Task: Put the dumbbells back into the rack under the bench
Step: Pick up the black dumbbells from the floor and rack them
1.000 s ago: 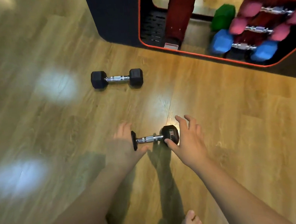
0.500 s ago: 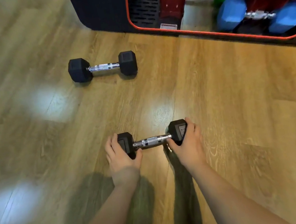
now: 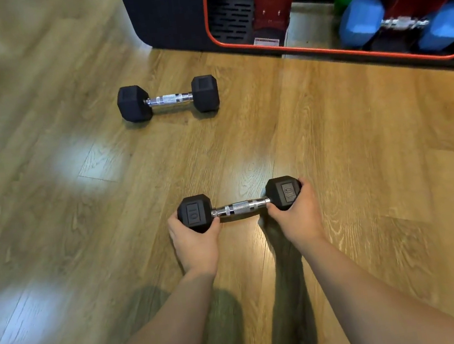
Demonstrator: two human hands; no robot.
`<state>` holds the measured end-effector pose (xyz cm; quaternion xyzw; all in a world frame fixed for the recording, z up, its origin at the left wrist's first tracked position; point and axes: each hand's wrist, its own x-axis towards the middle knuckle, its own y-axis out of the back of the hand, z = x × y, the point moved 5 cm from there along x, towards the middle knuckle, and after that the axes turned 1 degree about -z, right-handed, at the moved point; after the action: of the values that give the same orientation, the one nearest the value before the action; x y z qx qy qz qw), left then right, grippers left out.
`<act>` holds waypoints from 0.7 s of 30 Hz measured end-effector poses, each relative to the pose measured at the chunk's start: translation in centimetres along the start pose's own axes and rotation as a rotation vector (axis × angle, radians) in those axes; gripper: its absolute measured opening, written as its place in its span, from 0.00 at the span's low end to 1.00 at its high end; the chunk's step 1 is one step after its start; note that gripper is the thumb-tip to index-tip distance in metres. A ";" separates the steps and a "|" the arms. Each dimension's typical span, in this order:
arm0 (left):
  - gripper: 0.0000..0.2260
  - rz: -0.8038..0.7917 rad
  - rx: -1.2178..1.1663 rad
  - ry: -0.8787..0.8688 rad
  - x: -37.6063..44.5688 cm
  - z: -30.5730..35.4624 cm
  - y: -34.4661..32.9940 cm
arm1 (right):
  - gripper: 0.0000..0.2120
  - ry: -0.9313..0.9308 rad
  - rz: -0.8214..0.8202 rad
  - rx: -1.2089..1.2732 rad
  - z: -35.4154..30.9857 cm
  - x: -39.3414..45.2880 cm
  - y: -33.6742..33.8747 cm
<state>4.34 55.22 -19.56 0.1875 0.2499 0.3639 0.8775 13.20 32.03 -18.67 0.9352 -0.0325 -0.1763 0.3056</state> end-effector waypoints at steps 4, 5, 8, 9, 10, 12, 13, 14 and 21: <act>0.33 0.024 -0.032 -0.007 0.2 0.5 -0.2 | 0.40 0.007 0.037 0.046 0.2 0.2 0.0; 0.33 0.029 -0.038 -0.021 0.3 1.1 -0.4 | 0.40 0.019 0.047 0.058 0.0 0.3 0.2; 0.32 0.047 -0.056 -0.062 1.1 3.6 -1.1 | 0.40 0.076 0.097 0.083 -1.8 1.8 1.8; 0.32 0.056 -0.063 -0.073 1.4 4.8 -1.4 | 0.39 0.097 0.122 0.090 -2.8 2.6 2.7; 0.31 0.065 -0.074 -0.092 1.8 6.5 -1.8 | 0.39 0.124 0.149 0.097 -4.0 3.4 3.8; 0.31 0.051 -0.113 -0.135 2.5 11.2 -2.6 | 0.40 0.183 0.193 0.126 -7.1 5.4 6.4; 0.31 0.035 -0.135 -0.144 2.8 13.8 -3.0 | 0.40 0.198 0.207 0.149 -8.7 6.5 7.8; 0.31 0.025 -0.148 -0.148 3.2 16.3 -3.3 | 0.41 0.199 0.219 0.171 -10.2 7.6 9.1; 0.30 0.028 -0.215 -0.215 8.5 31.6 -5.5 | 0.39 0.284 0.315 0.173 -22.1 15.8 15.6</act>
<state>30.65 53.11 0.47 0.1337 0.1114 0.3787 0.9090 36.44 29.09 2.09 0.9567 -0.1498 0.0103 0.2495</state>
